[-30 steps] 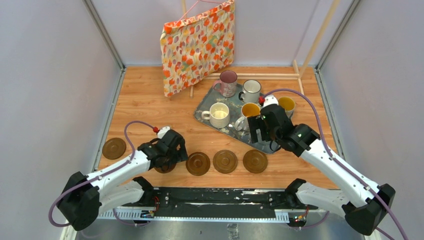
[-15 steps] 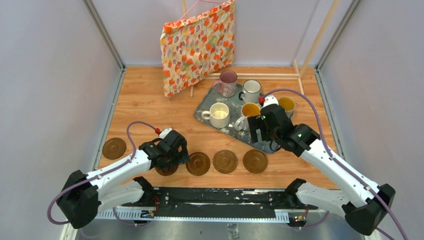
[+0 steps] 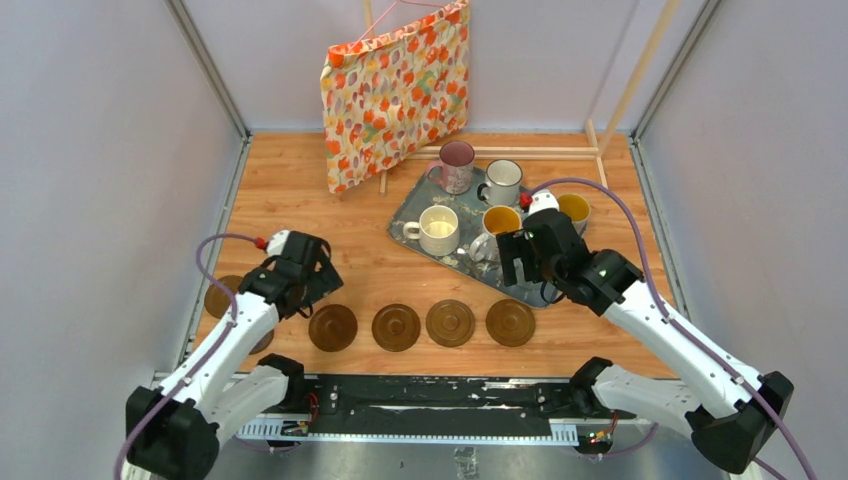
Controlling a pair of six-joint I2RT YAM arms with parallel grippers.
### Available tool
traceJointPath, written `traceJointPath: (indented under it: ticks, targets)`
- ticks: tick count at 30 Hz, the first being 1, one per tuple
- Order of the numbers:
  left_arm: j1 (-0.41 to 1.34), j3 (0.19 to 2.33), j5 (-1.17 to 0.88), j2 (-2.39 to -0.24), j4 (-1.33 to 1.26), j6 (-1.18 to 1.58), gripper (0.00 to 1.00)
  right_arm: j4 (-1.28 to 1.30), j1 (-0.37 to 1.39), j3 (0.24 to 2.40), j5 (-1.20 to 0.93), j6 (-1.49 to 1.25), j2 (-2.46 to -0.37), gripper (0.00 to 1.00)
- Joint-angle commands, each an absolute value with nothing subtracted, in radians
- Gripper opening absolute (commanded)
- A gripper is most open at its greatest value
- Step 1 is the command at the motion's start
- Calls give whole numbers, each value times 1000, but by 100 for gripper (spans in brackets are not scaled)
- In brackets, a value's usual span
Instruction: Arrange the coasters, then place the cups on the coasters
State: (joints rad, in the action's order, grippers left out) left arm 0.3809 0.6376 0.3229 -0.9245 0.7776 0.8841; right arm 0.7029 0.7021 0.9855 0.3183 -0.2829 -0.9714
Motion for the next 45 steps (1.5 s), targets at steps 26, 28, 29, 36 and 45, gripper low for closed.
traceJointPath:
  ticks: [26, 28, 29, 36, 45]
  targets:
    - [-359, 425, 53, -1055, 378, 794, 100, 722, 716, 1000, 294, -260, -978, 99]
    - [-286, 447, 77, -1071, 364, 803, 100, 722, 716, 1002, 298, -259, -982, 99]
    - [-243, 464, 91, -1086, 359, 812, 100, 722, 717, 1002, 301, -260, -982, 99]
    - [-15, 639, 125, -1316, 298, 862, 100, 719, 717, 1005, 312, -259, -991, 99]
    - [20, 957, 89, -1607, 269, 762, 100, 727, 717, 1004, 337, -256, -986, 99]
